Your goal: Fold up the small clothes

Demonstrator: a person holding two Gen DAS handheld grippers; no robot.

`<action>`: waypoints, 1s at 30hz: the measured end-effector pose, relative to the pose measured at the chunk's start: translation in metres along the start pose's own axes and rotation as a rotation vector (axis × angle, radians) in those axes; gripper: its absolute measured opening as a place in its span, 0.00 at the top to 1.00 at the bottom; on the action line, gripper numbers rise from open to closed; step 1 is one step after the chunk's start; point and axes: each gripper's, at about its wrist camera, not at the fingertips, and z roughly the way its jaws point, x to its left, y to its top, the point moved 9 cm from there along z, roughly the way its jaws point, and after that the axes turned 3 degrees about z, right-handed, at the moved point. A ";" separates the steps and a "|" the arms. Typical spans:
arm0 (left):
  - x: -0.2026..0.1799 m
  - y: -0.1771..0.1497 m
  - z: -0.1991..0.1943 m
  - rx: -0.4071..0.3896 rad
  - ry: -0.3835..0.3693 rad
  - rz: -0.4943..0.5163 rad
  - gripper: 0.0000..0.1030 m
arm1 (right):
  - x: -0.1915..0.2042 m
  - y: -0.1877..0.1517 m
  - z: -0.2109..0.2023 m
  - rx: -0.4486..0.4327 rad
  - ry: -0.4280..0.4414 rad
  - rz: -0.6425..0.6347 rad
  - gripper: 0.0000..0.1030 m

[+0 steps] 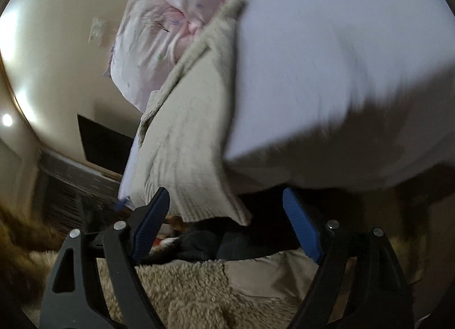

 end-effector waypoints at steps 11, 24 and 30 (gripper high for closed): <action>-0.016 -0.012 0.070 0.044 -0.159 -0.085 0.71 | 0.026 -0.024 0.045 0.042 0.266 0.000 0.93; -0.068 0.180 0.014 -0.277 -0.175 0.039 0.94 | 0.205 0.126 -0.019 -0.300 0.308 -0.422 0.93; -0.016 0.294 0.107 -0.307 0.141 0.014 0.93 | 0.178 0.277 0.045 -0.454 0.143 -0.218 0.93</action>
